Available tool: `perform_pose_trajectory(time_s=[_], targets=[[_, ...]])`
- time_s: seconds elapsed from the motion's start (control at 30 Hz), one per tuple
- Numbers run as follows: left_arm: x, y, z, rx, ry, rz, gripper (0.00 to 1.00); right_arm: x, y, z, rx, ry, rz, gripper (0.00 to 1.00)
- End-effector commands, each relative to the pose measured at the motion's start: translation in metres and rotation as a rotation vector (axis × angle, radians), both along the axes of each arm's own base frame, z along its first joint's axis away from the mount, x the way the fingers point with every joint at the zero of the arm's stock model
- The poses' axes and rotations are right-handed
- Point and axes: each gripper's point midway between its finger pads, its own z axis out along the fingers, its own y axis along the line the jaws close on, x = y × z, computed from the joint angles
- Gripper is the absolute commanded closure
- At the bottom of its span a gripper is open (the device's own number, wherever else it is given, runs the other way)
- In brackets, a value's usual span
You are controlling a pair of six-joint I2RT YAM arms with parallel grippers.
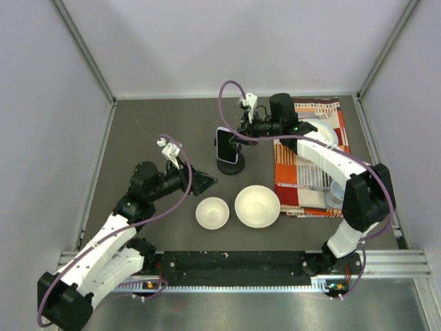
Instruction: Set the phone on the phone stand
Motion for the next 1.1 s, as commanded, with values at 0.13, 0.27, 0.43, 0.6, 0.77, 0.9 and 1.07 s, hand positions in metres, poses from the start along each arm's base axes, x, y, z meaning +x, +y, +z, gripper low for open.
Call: perform_pose_trajectory(time_s=[0.13,0.27,0.43,0.6,0.77,0.9,1.07], targets=[[0.005,-0.007,0.017,-0.008,-0.037,-0.039,0.29,0.018,-0.025,0.072,0.165,-0.159,0.335,1.00],[0.013,-0.013,0.010,0.021,-0.035,-0.061,0.29,0.035,-0.040,0.084,0.207,-0.157,0.376,1.00],[0.023,-0.022,0.004,0.029,-0.040,-0.092,0.30,0.049,-0.041,0.088,0.175,-0.195,0.370,1.00],[0.027,-0.028,0.010,0.021,-0.060,-0.120,0.30,0.073,-0.050,0.069,0.155,-0.176,0.334,1.00],[0.030,-0.031,0.008,0.021,-0.071,-0.137,0.30,0.087,-0.058,0.058,0.098,-0.204,0.283,1.00],[0.031,-0.033,0.007,0.022,-0.071,-0.145,0.30,0.099,-0.063,0.045,0.042,-0.206,0.232,1.00],[0.028,-0.033,0.010,0.015,-0.079,-0.158,0.30,0.111,-0.069,0.036,-0.009,-0.230,0.180,1.00]])
